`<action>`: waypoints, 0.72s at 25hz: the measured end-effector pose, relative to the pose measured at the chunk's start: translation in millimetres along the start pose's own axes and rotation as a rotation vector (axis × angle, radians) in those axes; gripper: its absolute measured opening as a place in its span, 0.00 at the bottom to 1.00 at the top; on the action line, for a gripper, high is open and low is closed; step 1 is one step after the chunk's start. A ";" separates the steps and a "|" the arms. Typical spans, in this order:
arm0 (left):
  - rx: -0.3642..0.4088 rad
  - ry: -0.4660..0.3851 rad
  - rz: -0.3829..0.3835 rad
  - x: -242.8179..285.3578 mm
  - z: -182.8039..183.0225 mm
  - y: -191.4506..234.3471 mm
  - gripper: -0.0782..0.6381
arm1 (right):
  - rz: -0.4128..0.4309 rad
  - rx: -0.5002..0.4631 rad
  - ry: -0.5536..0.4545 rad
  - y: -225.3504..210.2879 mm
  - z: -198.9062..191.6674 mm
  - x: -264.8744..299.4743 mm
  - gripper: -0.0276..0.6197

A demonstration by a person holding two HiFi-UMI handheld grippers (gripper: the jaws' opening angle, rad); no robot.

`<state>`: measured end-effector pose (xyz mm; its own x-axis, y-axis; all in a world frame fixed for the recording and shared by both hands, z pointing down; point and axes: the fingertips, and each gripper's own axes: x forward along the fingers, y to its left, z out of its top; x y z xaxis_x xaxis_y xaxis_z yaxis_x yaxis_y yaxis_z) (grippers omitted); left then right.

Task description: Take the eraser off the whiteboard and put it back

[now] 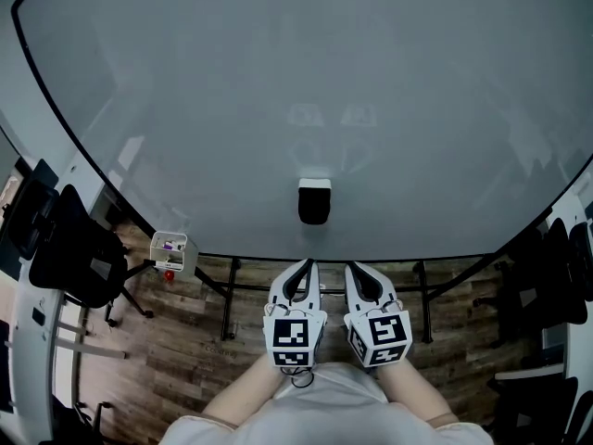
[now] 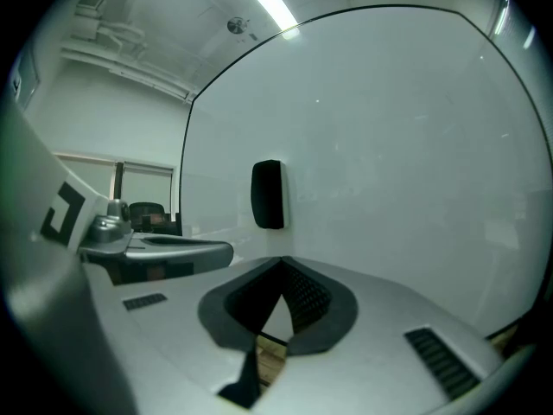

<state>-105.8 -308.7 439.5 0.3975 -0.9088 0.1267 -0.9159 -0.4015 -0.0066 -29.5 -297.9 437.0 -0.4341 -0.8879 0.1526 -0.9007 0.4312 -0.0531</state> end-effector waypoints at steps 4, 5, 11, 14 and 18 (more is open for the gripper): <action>0.010 -0.006 0.000 -1.6 2.4 1.2 0.13 | 0.012 -0.005 0.002 3.1 -0.6 0.8 0.08; 0.012 -0.005 0.000 -2.1 2.5 1.0 0.13 | 0.013 -0.007 0.002 3.6 -0.5 0.4 0.08; 0.017 -0.001 -0.005 -5.1 2.6 3.5 0.13 | 0.018 -0.022 0.004 8.5 -0.6 1.3 0.08; 0.013 0.000 -0.005 -5.7 2.3 5.4 0.13 | 0.022 -0.026 0.002 11.3 -0.5 2.0 0.08; -0.003 0.003 0.008 -6.9 2.6 9.7 0.13 | 0.016 -0.036 0.012 11.5 -2.5 2.3 0.08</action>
<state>-117.3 -306.6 436.0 0.3896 -0.9118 0.1301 -0.9193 -0.3935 -0.0050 -40.9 -294.6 439.2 -0.4479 -0.8790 0.1637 -0.8923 0.4509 -0.0201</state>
